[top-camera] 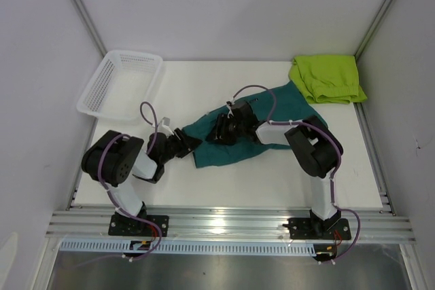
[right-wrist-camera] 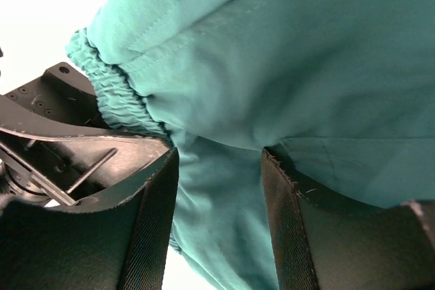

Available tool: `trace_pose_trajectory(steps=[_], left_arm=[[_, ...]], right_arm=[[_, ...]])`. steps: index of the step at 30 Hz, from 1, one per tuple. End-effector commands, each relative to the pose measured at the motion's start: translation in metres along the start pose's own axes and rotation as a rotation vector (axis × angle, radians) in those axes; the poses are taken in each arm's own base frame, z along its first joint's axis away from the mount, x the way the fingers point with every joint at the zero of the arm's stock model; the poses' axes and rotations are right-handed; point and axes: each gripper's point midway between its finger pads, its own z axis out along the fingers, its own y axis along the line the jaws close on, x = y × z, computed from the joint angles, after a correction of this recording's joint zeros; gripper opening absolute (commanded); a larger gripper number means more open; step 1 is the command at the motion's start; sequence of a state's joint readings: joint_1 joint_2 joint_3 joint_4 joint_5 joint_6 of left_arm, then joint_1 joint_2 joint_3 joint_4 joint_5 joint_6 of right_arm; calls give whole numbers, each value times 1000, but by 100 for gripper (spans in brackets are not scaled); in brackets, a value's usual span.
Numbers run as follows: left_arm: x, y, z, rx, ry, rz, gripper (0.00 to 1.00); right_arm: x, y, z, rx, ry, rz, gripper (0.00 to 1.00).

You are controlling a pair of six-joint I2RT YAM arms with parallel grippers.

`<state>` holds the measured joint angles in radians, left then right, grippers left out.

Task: Fold and stack the shorts
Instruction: Fold the shorts

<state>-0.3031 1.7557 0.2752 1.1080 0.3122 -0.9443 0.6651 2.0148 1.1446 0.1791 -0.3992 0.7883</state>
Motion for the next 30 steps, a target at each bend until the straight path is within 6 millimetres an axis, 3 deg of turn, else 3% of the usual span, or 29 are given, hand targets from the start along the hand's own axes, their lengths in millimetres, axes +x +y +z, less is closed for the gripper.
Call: trace_pose_trajectory(steps=[1,2,4,5,6,7,8,11,12,14,16,17,19,26,30], left_arm=[[-2,-9,1,3,16,65,43],[1,-5,-1,-20,36,67,33],[-11,-16,1,-17,27,86,24],[-6,-7,-2,-67,62,91,13],[-19,-20,-3,-52,35,114,6],[-22,-19,-5,-76,37,124,2],[-14,-3,-12,-162,88,122,0],[-40,-16,-20,-172,55,151,0],[-35,-4,-28,-234,99,126,0],[-52,-3,-36,-250,103,130,0],[-53,16,-52,-333,147,92,0],[-64,12,-55,-344,146,122,0],[-65,19,-67,-410,162,117,0],[-84,5,-79,-482,159,134,0],[-97,-6,-83,-508,179,158,0]], right_arm=[[18,0,11,0,24,12,54],[19,2,12,-2,25,8,54],[16,5,8,-5,17,3,54],[13,6,6,-6,12,-3,55],[7,13,0,-20,-6,-30,56],[2,17,-4,-25,-20,-49,57],[-3,18,-9,-24,-32,-63,57],[-29,33,-29,-56,-97,-147,60],[-36,36,-36,-68,-118,-160,61],[-51,47,-52,-110,-167,-192,65],[-62,44,-68,-115,-218,-201,70],[-68,46,-73,-124,-250,-214,73],[-78,37,-82,-97,-302,-213,71],[-64,-2,-74,-27,-313,-194,54],[-65,-3,-67,-50,-357,-184,47]])
